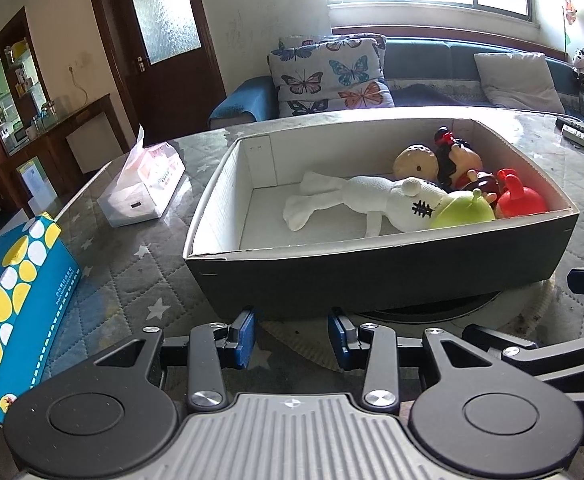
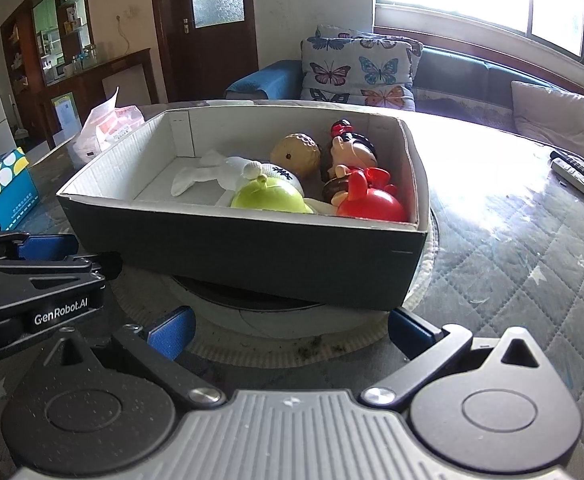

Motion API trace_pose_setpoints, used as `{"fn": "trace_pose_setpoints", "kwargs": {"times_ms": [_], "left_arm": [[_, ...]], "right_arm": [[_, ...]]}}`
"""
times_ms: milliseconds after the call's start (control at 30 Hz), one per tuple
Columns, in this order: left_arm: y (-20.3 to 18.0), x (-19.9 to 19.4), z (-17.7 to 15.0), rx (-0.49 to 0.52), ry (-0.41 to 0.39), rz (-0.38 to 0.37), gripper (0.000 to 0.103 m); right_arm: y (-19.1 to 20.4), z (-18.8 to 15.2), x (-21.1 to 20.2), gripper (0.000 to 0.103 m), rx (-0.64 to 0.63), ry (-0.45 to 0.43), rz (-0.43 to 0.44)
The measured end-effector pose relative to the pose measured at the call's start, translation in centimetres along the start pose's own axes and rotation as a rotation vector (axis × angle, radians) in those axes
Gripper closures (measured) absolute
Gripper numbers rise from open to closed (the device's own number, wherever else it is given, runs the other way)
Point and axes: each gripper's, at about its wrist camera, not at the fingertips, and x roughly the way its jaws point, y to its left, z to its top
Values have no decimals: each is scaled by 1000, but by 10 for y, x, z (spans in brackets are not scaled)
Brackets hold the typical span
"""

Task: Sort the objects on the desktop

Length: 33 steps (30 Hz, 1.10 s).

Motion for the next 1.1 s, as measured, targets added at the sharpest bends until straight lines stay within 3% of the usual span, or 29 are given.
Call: {"fn": "trace_pose_setpoints", "kwargs": {"times_ms": [1100], "left_arm": [[1, 37, 8, 1, 110, 17, 62]], "right_arm": [[-2, 11, 32, 0, 8, 74, -17]]}}
